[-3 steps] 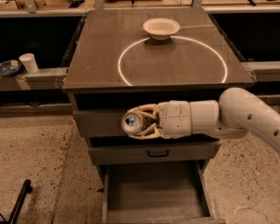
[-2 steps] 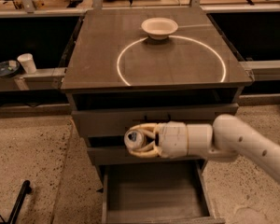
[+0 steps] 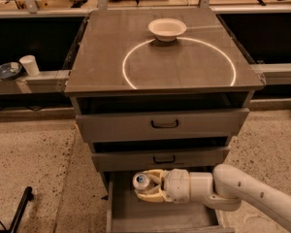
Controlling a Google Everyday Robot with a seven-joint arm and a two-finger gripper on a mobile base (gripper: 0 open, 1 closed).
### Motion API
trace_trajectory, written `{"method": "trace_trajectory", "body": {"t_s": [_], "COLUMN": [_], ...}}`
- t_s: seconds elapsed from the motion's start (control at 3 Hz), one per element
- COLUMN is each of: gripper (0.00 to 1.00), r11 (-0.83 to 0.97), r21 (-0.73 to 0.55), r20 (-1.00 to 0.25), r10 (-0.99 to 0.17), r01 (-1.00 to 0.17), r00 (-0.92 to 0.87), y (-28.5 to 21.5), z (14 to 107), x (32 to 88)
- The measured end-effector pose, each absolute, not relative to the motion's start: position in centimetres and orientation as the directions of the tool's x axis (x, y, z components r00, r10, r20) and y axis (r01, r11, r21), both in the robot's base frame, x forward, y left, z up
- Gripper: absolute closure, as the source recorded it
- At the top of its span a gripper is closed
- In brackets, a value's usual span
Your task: Place redbull can into bottom drawer
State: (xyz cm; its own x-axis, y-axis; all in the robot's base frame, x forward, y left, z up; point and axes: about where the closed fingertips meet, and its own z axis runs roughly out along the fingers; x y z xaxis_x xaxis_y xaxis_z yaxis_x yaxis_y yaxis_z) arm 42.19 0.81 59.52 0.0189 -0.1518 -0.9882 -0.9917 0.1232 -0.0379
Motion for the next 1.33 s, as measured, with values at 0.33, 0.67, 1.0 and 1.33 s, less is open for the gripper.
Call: {"method": "trace_trajectory", "body": {"t_s": [0.33,0.67,1.0,1.33], "gripper": [1.0,1.0,1.0,1.0], "r11": [0.127,0.139,0.181,0.225], "r21": [-0.034,-0.032,-0.013,0.034], "r20": [-0.988,-0.986,-0.983,-0.982], "r10": [-0.155,-0.165,-0.183,-0.175], "r01": [-0.991,-0.99,-0.983,-0.974], "r00": [0.014,0.009,-0.021,-0.075], "y": [0.8,1.4,1.3,0.7], "z": [59.3,58.2,53.5,47.2], "x": [42.2,43.2,46.0,48.3]}}
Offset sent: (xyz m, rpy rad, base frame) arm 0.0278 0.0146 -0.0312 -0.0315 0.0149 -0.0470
